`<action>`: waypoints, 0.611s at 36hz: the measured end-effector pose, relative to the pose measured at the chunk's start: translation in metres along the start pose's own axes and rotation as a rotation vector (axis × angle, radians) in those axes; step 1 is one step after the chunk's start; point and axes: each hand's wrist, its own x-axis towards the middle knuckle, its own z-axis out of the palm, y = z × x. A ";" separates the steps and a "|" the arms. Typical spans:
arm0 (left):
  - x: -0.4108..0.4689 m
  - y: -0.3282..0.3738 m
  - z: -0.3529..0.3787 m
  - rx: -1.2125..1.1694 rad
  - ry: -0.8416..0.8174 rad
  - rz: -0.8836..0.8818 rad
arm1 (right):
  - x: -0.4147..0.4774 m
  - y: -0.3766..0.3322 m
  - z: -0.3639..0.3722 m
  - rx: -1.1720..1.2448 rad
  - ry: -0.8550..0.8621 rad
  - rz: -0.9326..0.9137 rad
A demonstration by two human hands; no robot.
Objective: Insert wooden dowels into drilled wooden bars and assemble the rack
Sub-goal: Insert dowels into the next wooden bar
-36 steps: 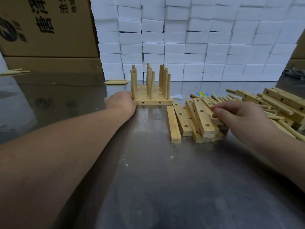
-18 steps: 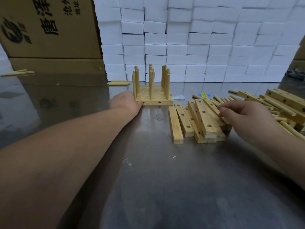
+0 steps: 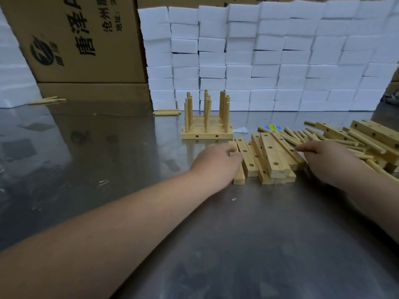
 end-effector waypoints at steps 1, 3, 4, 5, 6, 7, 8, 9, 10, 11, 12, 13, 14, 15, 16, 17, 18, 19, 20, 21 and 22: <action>-0.004 0.000 0.002 0.027 -0.019 -0.001 | 0.000 -0.001 -0.002 -0.026 -0.007 0.014; -0.011 -0.002 0.004 0.077 -0.029 0.001 | -0.001 -0.002 -0.006 -0.094 -0.023 0.043; -0.013 -0.003 0.004 0.089 -0.023 0.003 | -0.002 -0.001 -0.008 -0.132 -0.034 0.051; -0.014 -0.003 0.004 0.093 -0.015 0.005 | -0.002 -0.001 -0.010 -0.171 -0.048 0.056; -0.015 -0.002 0.004 0.098 -0.011 0.008 | -0.003 -0.001 -0.012 -0.205 -0.065 0.060; -0.017 -0.002 0.004 0.112 -0.011 0.014 | -0.003 0.000 -0.012 -0.229 -0.079 0.063; -0.018 -0.001 0.003 0.131 -0.012 0.022 | -0.003 0.000 -0.012 -0.249 -0.087 0.066; -0.018 -0.001 0.003 0.152 -0.011 0.030 | -0.003 0.000 -0.012 -0.269 -0.084 0.068; -0.019 -0.001 0.003 0.170 -0.009 0.037 | -0.002 -0.001 -0.011 -0.290 -0.076 0.071; -0.019 0.000 0.002 0.182 -0.008 0.040 | -0.002 -0.002 -0.011 -0.306 -0.068 0.069; -0.020 0.001 0.002 0.189 -0.008 0.037 | -0.001 -0.004 -0.010 -0.315 -0.063 0.063; -0.021 0.002 0.001 0.199 -0.010 0.030 | -0.001 -0.005 -0.010 -0.325 -0.059 0.058; -0.021 0.002 0.001 0.219 -0.015 0.029 | 0.000 -0.005 -0.009 -0.346 -0.051 0.055; -0.022 0.002 0.001 0.252 -0.021 0.035 | 0.000 -0.005 -0.009 -0.380 -0.036 0.054; -0.023 0.003 0.001 0.289 -0.028 0.044 | 0.001 -0.005 -0.008 -0.418 -0.022 0.054; -0.023 0.003 0.002 0.318 -0.032 0.052 | 0.001 -0.004 -0.008 -0.445 -0.020 0.056; -0.024 0.003 0.001 0.339 -0.030 0.060 | 0.002 -0.004 -0.007 -0.459 -0.033 0.060; -0.024 0.002 0.001 0.352 -0.022 0.069 | 0.002 -0.004 -0.007 -0.468 -0.054 0.060; -0.024 0.002 0.001 0.361 -0.012 0.078 | 0.002 -0.004 -0.007 -0.479 -0.074 0.059; -0.024 0.003 0.001 0.367 -0.003 0.083 | 0.001 -0.005 -0.007 -0.492 -0.080 0.061; -0.024 0.003 0.000 0.370 0.005 0.082 | 0.001 -0.005 -0.008 -0.507 -0.069 0.067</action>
